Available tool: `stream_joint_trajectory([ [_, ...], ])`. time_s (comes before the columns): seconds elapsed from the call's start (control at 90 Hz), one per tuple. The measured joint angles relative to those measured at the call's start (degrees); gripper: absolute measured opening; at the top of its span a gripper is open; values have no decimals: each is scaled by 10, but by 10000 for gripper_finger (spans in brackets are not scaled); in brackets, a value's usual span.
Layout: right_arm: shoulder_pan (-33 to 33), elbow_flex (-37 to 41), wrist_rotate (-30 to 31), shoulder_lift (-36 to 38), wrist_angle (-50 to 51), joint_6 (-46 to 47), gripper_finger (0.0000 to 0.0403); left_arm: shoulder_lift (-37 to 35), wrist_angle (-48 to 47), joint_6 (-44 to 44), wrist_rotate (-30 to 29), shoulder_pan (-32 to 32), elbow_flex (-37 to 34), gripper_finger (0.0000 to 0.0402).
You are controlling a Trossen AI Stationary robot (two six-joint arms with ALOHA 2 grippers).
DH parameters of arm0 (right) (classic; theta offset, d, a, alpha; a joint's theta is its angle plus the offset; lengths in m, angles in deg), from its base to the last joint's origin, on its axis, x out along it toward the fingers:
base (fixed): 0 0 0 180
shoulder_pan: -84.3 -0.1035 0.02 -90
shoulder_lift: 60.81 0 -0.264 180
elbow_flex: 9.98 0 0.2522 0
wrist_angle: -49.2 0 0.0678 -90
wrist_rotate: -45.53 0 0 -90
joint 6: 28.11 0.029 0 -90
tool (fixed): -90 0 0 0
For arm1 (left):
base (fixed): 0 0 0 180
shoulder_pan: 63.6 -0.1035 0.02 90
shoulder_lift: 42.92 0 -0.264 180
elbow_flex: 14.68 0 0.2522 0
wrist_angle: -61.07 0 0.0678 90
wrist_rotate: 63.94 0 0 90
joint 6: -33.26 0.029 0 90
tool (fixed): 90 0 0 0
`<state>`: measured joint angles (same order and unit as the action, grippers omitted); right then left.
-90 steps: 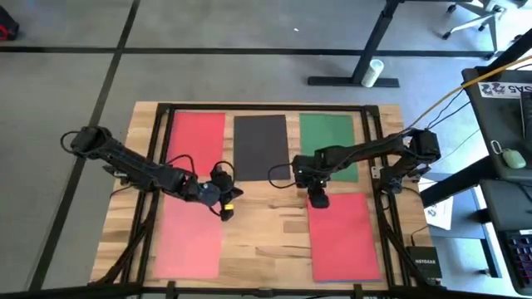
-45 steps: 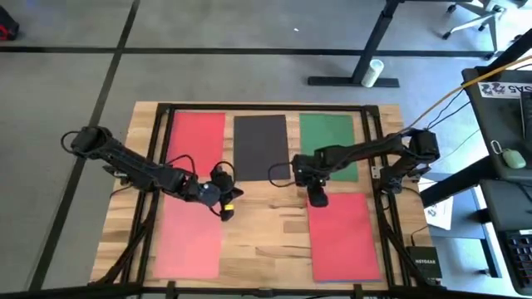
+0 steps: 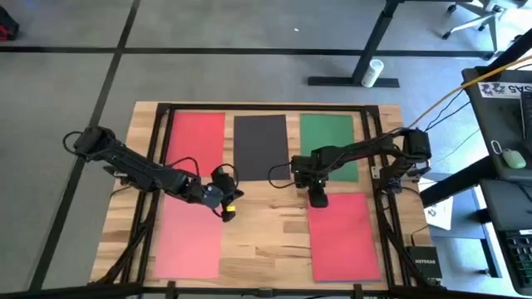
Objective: Organize paper
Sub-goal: Stack the red paper on the red paper at the top left of the table
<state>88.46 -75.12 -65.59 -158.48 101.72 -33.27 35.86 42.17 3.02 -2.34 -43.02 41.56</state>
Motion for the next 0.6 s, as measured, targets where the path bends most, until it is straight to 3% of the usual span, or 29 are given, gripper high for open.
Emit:
stream_joint_trajectory([
  [0.078, 0, 0, 7, 0, 1, -4, 7, 0, 1, 0, 0, 0, 0, 0],
  [0.456, 0, -9, 12, 10, 21, -8, 0, 0, 5, -22, -6, 0, 0, 0],
  [0.6, 0, -27, 12, 39, 35, 3, 0, 0, 71, -54, -24, 4, -11, 0],
])
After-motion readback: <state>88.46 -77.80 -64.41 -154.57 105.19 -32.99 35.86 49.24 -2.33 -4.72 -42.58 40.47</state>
